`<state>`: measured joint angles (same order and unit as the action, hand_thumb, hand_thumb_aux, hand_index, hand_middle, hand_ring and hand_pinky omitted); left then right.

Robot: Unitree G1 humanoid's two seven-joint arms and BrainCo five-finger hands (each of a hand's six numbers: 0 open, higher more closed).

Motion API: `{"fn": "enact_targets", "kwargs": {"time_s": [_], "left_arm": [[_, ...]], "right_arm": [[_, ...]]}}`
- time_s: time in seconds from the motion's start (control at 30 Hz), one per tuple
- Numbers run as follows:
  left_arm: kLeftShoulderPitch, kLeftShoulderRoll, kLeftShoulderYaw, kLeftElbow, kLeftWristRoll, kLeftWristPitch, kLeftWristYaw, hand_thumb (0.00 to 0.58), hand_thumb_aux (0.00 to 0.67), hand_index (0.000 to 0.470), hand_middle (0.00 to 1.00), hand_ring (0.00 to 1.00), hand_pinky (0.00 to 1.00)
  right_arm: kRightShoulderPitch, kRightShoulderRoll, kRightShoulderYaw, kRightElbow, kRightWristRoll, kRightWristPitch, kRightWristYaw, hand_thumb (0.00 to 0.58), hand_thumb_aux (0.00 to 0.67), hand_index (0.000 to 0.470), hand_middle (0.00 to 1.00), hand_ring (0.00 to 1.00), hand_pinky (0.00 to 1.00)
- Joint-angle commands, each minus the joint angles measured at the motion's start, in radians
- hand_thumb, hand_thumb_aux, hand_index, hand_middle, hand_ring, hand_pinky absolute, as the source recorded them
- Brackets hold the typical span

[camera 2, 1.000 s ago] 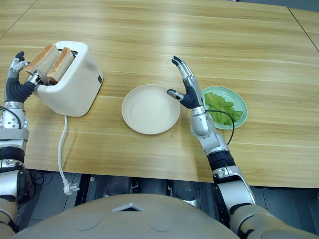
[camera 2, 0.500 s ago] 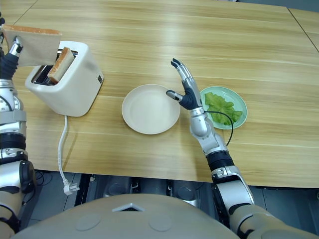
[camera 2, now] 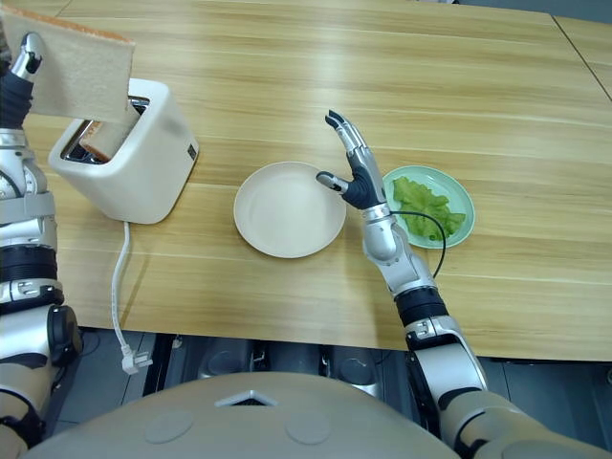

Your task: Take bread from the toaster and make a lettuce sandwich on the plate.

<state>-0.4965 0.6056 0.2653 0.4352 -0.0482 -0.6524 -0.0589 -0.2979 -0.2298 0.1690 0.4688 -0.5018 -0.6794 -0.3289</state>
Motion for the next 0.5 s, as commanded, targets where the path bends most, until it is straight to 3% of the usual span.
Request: {"fn": "enact_targets", "kwargs": {"time_s": [0.03, 0.27, 0.5], "left_arm": [[-0.012, -0.031, -0.015, -0.1, -0.006, 0.035, -0.014, 0.58, 0.67, 0.46, 1.0, 1.0, 1.0], [-0.019, -0.134, -0.137, -0.194, 0.0, 0.103, -0.116, 0.58, 0.67, 0.46, 1.0, 1.0, 1.0], [-0.057, -0.203, -0.329, -0.006, 0.05, 0.092, -0.338, 0.58, 0.67, 0.46, 1.0, 1.0, 1.0]], "right_arm": [[0.0, -0.005, -0.007, 0.009, 0.007, 0.009, -0.002, 0.0, 0.0, 0.0, 0.0, 0.0, 0.0], [0.012, -0.032, -0.035, -0.007, 0.027, 0.01, 0.001, 0.0, 0.0, 0.0, 0.0, 0.0, 0.0], [0.042, -0.111, -0.106, -0.005, 0.039, 0.054, -0.012, 0.0, 0.0, 0.0, 0.0, 0.0, 0.0]]}}
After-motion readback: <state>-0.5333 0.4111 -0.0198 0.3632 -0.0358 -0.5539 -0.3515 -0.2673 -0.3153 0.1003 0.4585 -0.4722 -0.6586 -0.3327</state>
